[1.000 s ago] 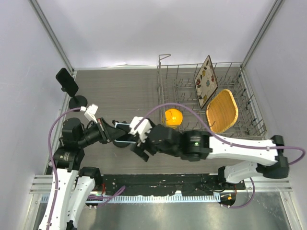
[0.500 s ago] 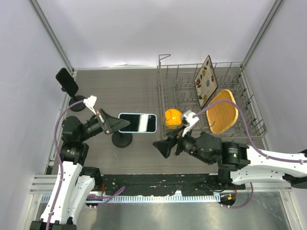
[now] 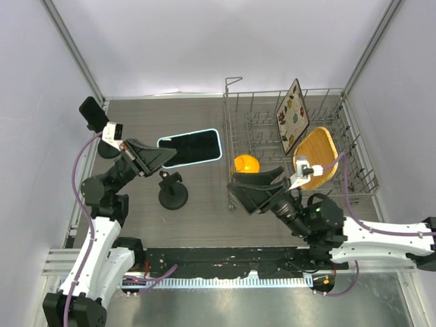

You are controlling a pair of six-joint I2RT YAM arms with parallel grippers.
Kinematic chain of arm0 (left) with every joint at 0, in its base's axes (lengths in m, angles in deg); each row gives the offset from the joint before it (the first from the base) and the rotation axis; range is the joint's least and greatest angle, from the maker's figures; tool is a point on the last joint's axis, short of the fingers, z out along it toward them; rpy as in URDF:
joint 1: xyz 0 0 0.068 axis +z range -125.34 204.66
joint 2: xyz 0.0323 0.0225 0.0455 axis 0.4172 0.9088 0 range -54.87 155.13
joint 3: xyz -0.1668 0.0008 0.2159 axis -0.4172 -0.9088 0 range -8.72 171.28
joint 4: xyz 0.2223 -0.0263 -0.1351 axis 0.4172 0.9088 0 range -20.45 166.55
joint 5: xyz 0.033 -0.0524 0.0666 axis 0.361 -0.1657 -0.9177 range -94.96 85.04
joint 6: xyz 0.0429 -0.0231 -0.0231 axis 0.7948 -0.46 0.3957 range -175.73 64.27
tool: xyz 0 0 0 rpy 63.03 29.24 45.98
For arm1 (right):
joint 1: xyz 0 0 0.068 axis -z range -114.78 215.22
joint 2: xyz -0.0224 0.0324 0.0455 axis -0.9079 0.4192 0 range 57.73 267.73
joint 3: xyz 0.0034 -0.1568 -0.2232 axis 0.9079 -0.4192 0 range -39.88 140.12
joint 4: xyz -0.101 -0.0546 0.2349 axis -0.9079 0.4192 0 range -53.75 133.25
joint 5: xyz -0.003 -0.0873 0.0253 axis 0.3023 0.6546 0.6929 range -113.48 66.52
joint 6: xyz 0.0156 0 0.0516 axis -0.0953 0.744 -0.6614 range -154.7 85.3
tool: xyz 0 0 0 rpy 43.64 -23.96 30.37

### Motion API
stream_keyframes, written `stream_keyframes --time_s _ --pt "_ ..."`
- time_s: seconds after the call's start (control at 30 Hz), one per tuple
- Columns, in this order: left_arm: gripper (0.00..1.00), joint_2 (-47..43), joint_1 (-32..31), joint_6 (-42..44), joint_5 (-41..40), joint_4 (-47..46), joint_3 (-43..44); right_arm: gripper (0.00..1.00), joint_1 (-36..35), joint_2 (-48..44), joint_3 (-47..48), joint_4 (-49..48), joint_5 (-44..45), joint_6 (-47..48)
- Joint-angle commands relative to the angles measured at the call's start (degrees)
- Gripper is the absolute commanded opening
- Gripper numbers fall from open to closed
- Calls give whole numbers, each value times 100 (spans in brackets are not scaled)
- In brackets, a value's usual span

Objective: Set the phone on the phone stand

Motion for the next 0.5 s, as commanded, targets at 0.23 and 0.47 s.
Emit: stream_keyframes --time_s 0.23,0.47 --pt "0 -1584 7 700 -1700 816 -166 66 7 2157 144 -3495 105 644" --pt "0 -1725 -2 542 -1999 587 -508 60 42 3150 567 -4532 114 424"
